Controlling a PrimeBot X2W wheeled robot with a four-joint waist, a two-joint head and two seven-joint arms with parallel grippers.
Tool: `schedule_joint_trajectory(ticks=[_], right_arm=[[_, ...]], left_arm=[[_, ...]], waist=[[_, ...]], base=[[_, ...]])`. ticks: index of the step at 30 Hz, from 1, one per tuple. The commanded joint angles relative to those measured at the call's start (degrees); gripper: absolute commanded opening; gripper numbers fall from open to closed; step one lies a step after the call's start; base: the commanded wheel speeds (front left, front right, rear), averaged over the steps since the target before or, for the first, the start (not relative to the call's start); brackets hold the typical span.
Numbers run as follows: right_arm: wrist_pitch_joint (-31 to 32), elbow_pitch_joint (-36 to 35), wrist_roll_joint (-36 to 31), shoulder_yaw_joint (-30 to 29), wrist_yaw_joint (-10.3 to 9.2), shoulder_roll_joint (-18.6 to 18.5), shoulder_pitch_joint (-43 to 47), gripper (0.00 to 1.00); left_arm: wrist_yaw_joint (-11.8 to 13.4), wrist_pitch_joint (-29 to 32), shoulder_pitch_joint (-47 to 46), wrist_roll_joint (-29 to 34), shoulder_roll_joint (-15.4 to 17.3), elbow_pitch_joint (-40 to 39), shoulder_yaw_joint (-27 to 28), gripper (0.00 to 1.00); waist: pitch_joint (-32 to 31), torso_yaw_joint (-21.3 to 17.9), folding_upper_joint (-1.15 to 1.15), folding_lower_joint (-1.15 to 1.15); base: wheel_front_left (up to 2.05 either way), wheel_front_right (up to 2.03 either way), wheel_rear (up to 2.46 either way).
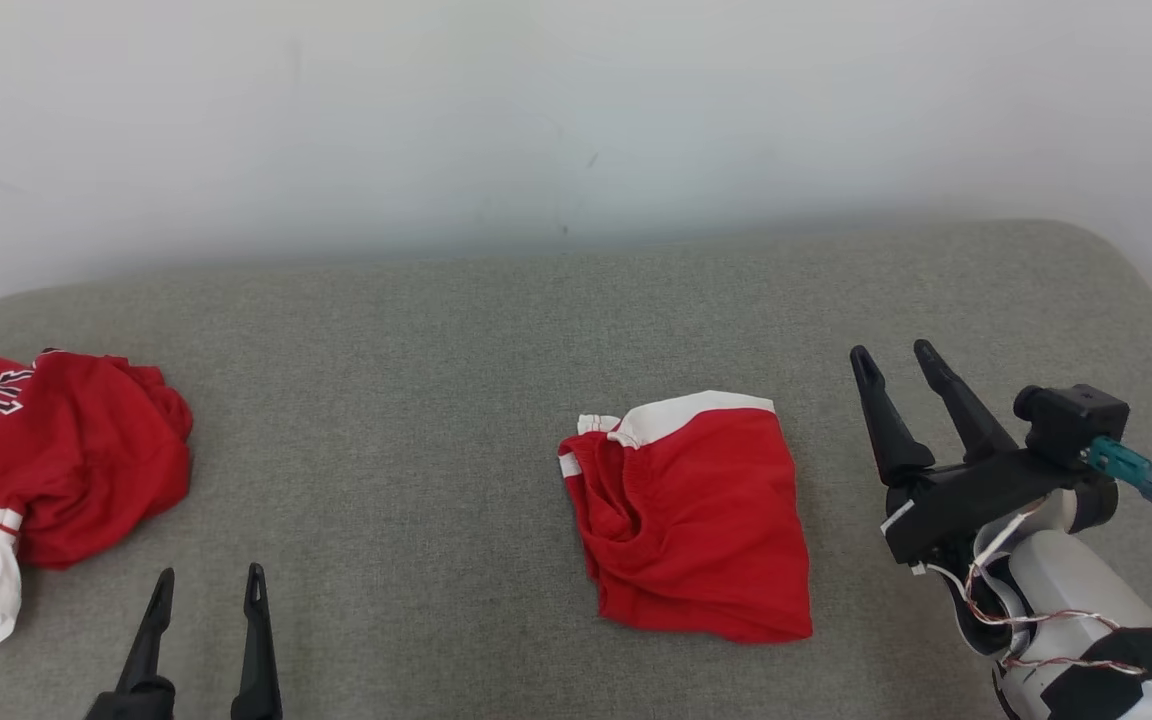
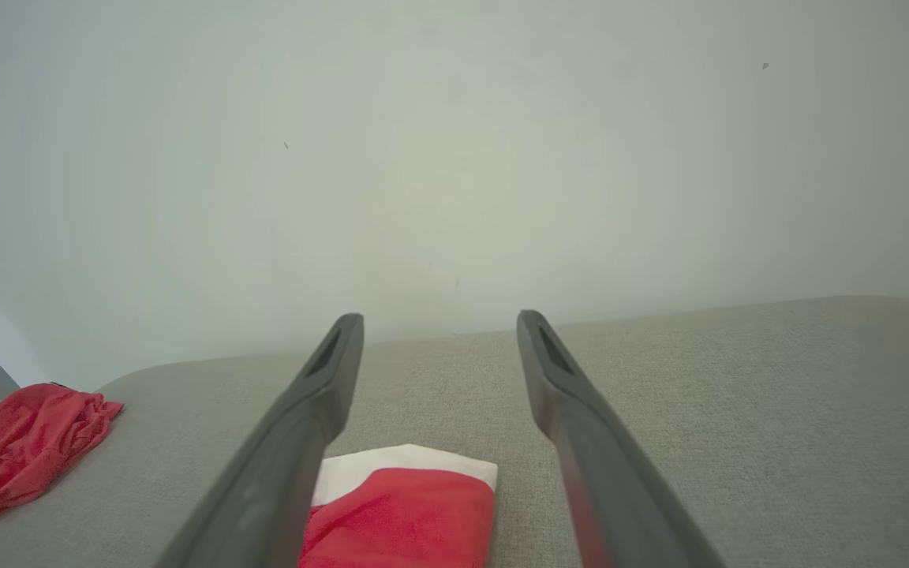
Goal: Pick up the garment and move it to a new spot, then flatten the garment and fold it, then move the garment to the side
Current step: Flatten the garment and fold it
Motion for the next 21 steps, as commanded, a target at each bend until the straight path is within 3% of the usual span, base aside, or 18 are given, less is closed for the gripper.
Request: schedule_joint_trajectory(ticks=[1,10,16,21], right_arm=[[-0.7,-1.4,-3.0,-1.3,-0.14,-0.3,1.9,1.0],[-0.9,-16.4,-18.9,-16.7,-0.14,5.8,14.3,1.0],[-0.9,-23.3,-25.7,-21.6,-0.14,9.7,21.6,1.0],[-0.9,-25.1,-28.4,-23.6,-0.14,12.6,26.4,1.0]], left_arm=[[0.4,-0.2,0.8,0.4,0.1,-0.4,0.1,1.0],[0.7,-0.2,0.3,1.0,0.1,-0.9,-0.1,1.0],[0.6,-0.2,0.4,0.8,0.4,-0.7,0.2,1.0],[0.8,-0.2,0.6,1.0,0.5,-0.7,0.2,1.0]], waist=[[0.0,-0.8,0.0,0.0],[0.2,-1.6,0.0,0.0],[0.2,-1.7,0.0,0.0],[0.0,-1.4,0.0,0.0]], base=[[0.0,0.0,0.0],[0.0,0.0,0.0],[0.0,0.0,0.0],[0.0,0.0,0.0]])
